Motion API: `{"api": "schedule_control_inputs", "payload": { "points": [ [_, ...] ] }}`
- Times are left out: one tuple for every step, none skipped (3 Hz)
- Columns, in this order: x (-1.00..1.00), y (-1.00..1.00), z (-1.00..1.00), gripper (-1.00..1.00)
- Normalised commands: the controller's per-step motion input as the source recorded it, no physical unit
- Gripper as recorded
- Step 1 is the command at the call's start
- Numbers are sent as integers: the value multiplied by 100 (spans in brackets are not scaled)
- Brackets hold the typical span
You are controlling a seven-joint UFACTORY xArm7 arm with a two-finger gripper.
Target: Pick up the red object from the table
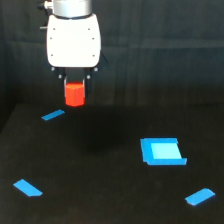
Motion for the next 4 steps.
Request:
{"api": "schedule_control_inputs", "payload": {
  "points": [
    [-1, -5, 11, -75],
    [4, 5, 14, -87],
    [10, -6, 16, -76],
    [1, 6, 21, -79]
  ]
}}
